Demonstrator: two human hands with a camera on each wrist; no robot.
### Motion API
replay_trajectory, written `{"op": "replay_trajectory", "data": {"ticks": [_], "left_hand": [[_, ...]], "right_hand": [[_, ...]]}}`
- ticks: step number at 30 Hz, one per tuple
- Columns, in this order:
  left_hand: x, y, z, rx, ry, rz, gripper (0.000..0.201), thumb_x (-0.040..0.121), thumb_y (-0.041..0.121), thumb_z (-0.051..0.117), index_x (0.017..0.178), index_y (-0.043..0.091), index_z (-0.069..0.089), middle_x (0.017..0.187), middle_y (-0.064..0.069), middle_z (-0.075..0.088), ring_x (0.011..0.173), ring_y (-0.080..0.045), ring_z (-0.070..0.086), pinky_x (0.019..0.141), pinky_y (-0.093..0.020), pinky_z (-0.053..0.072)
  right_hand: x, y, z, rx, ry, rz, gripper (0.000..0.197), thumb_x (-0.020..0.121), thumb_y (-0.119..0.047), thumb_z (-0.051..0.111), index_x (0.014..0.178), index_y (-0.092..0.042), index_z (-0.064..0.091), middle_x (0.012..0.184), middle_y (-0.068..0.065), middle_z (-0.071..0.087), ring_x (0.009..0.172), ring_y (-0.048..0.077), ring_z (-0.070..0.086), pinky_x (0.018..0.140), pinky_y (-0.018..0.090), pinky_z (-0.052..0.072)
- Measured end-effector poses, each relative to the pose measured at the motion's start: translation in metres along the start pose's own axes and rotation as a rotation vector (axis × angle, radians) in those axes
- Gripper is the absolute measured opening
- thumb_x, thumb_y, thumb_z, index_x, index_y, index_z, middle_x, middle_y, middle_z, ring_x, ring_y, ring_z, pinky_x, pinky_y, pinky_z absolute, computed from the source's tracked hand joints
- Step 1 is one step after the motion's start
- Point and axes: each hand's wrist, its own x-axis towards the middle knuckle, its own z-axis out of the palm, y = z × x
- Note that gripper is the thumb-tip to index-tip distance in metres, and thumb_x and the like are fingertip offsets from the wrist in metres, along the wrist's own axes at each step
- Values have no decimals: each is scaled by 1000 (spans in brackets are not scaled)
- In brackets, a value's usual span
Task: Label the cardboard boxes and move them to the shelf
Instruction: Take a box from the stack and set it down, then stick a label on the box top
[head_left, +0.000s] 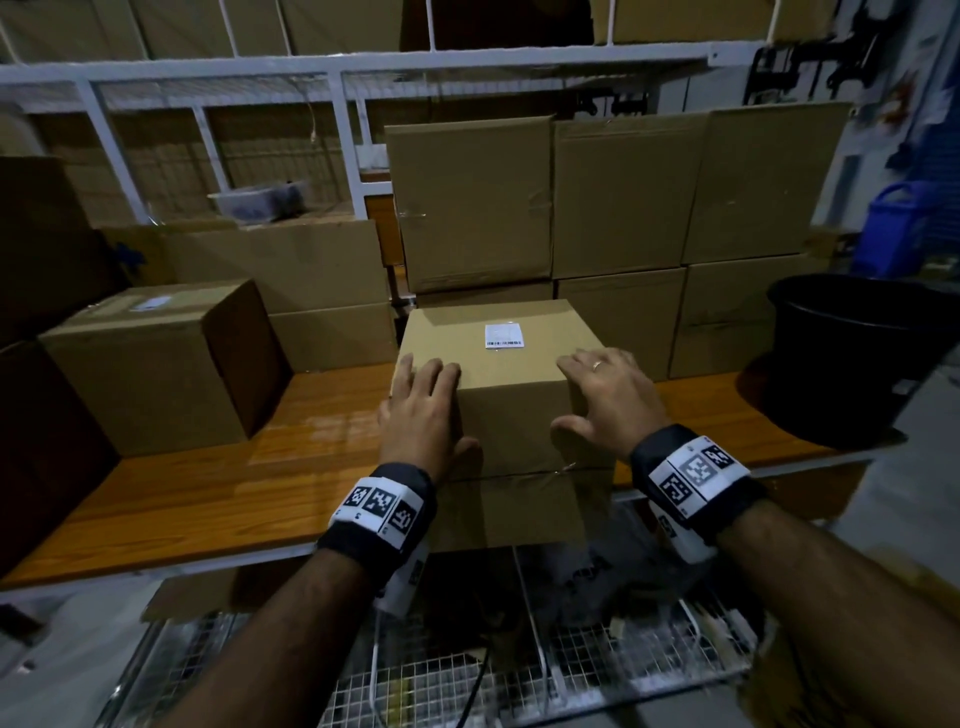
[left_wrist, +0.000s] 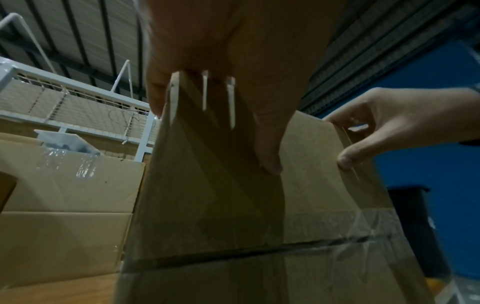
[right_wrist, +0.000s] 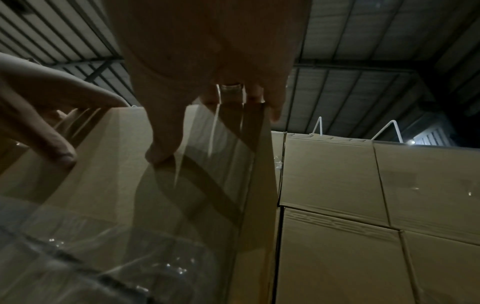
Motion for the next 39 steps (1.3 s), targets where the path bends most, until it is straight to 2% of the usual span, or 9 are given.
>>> {"op": "replay_trajectory", "data": {"ticks": [3, 11, 18, 27, 33, 39], "left_hand": [[2, 3, 2, 63, -19, 21, 90, 78, 45, 72, 148, 27, 18, 155, 2, 18, 144, -24, 9, 108, -50, 30], [17, 8, -3, 12, -91, 52, 79, 86, 39, 65, 149, 28, 19, 156, 4, 19, 144, -20, 12, 112, -45, 30], [35, 7, -11, -3, -157, 125, 71, 89, 40, 61, 148, 33, 22, 155, 8, 22, 142, -18, 17, 106, -51, 31], [46, 8, -4, -129, -114, 87, 70, 85, 47, 62, 145, 35, 29, 153, 14, 26, 137, -14, 19, 102, -45, 28], [48, 10, 0, -122, -95, 57, 74, 84, 52, 61, 147, 34, 26, 154, 13, 24, 142, -11, 15, 110, -43, 18], [52, 18, 4, -118, -79, 10, 77, 82, 52, 63, 147, 32, 26, 155, 12, 24, 142, -10, 15, 113, -39, 17]], "right_hand": [[1, 4, 2, 24, -12, 4, 75, 84, -49, 64, 145, -20, 33, 149, 5, 38, 137, 23, 31, 113, 36, 23], [8, 20, 7, 13, -46, 7, 77, 83, -50, 66, 146, -21, 32, 151, 4, 37, 138, 22, 31, 113, 35, 25], [17, 33, 6, -3, -70, 17, 77, 83, -51, 64, 147, -22, 31, 152, 2, 35, 139, 20, 29, 113, 33, 24], [29, 33, 3, 20, -93, 30, 72, 82, -52, 64, 142, -21, 39, 147, 3, 43, 136, 20, 35, 111, 34, 29], [35, 41, 4, 80, -90, 1, 72, 80, -51, 67, 141, -21, 41, 146, 1, 44, 135, 18, 37, 109, 32, 32], [40, 59, 2, 93, -119, -84, 73, 83, -54, 62, 144, -23, 36, 150, -2, 39, 139, 14, 31, 110, 29, 30]]}}
